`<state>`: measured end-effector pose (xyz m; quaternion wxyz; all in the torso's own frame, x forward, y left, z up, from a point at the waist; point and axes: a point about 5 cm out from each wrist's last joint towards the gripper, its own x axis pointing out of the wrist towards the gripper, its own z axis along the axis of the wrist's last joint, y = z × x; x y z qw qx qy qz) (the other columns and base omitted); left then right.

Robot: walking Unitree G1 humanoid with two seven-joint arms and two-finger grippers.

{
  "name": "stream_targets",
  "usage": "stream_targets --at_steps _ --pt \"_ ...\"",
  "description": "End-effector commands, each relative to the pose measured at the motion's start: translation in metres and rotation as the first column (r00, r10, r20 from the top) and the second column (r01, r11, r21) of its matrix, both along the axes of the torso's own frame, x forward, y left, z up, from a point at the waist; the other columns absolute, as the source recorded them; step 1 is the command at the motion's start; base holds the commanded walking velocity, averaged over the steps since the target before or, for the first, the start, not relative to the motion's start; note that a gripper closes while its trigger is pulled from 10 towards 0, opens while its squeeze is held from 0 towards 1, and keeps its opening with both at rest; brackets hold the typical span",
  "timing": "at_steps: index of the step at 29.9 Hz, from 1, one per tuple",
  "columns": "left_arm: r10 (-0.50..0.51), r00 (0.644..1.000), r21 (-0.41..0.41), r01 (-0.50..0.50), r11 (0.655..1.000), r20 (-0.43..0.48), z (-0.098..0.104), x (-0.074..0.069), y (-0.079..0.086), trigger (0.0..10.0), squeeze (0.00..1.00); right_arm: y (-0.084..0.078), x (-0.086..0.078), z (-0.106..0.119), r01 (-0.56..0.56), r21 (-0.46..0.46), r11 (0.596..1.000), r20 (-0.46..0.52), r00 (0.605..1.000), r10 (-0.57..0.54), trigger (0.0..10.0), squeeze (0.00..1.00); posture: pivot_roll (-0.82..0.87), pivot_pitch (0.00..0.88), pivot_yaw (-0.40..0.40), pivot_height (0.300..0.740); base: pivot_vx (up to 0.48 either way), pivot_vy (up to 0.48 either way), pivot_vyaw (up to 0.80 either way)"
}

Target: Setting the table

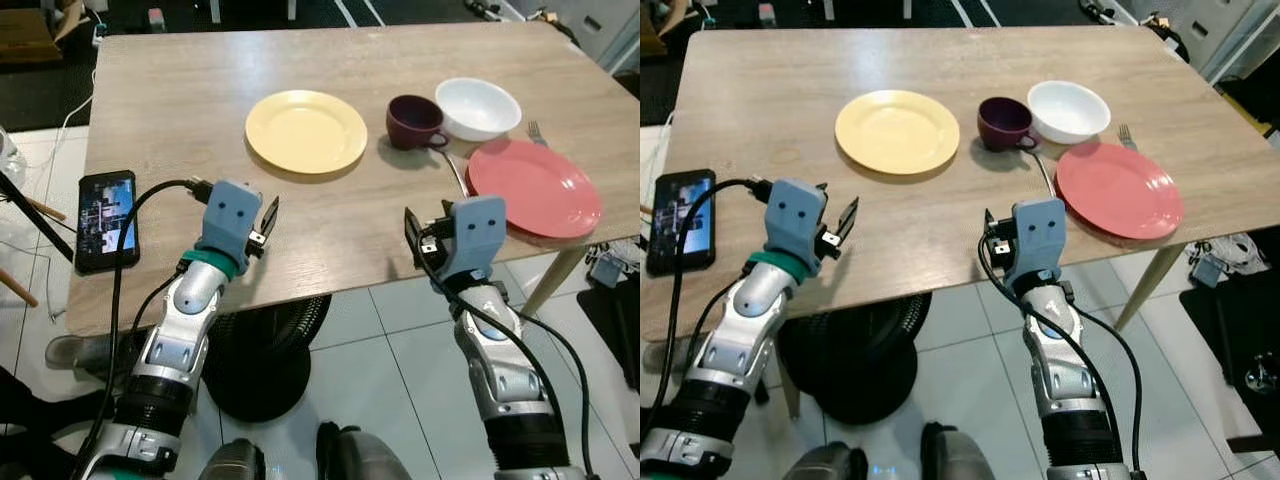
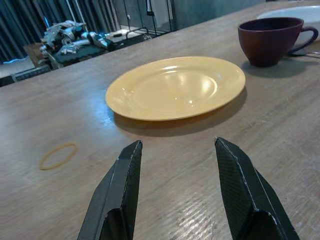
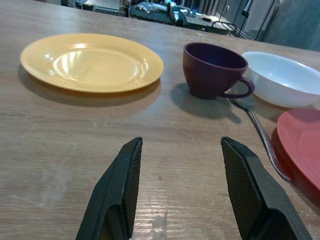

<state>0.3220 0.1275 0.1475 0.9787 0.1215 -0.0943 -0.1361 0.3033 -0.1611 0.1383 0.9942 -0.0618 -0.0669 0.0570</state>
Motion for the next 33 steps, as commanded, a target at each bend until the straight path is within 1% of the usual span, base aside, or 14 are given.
stream_targets --at_steps 1,6,10,15,17,24,25,31,33 --pt "-0.01 1.0 0.008 0.01 1.0 -0.015 -0.005 -0.002 -0.002 10.0 0.05 -0.001 -0.002 -0.004 0.005 -0.004 1.0 -0.009 1.0 -0.005 10.0 0.0 0.01 0.025 -0.009 0.74 0.0 0.0 0.0" --pt "-0.009 1.0 0.037 0.009 0.999 -0.008 -0.002 0.0 0.001 10.0 0.07 0.003 -0.002 -0.003 -0.011 -0.017 1.0 -0.004 1.0 0.011 10.0 0.0 0.01 0.031 -0.008 0.74 0.0 0.0 0.0" --pt "-0.004 1.0 0.044 0.005 0.999 -0.01 -0.002 0.0 0.003 10.0 0.07 0.005 -0.002 -0.003 -0.017 -0.017 1.0 -0.005 1.0 0.017 10.0 0.0 0.02 0.033 -0.008 0.74 0.0 0.0 0.0" --pt "0.002 1.0 0.069 -0.002 0.998 -0.011 -0.002 0.0 0.007 10.0 0.07 0.008 -0.002 -0.003 -0.025 0.003 1.0 -0.009 1.0 0.025 10.0 0.0 0.03 0.041 -0.009 0.74 0.0 0.0 0.0" --pt "0.005 1.0 0.069 -0.004 0.998 -0.015 -0.002 0.0 0.008 10.0 0.05 0.009 -0.002 -0.003 -0.025 0.013 1.0 -0.01 1.0 0.025 10.0 0.0 0.03 0.044 -0.008 0.74 0.0 0.0 0.0" --pt "0.007 1.0 0.045 -0.006 0.999 -0.022 -0.001 -0.001 0.009 10.0 0.05 0.008 -0.002 -0.003 -0.016 0.03 0.999 -0.013 1.0 0.017 10.0 0.0 0.02 0.047 -0.007 0.74 0.0 0.0 0.0" --pt "0.009 1.0 0.046 -0.008 0.999 -0.023 -0.001 0.0 0.009 10.0 0.06 0.009 -0.001 -0.002 -0.016 0.036 0.999 -0.012 1.0 0.017 10.0 0.0 0.02 0.046 -0.007 0.74 0.0 0.0 0.0" --pt "0.015 1.0 0.057 -0.013 0.998 -0.025 0.0 0.001 0.009 10.0 0.05 0.014 0.0 0.0 -0.025 0.05 0.998 -0.007 1.0 0.025 10.0 0.0 0.03 0.048 -0.006 0.74 0.0 0.0 0.0" --pt "0.019 0.999 0.083 -0.016 0.996 -0.026 -0.001 0.001 0.012 10.0 0.06 0.015 -0.001 0.0 -0.028 0.057 0.998 -0.009 1.0 0.028 10.0 0.0 0.03 0.058 -0.005 0.74 0.0 0.0 0.0"
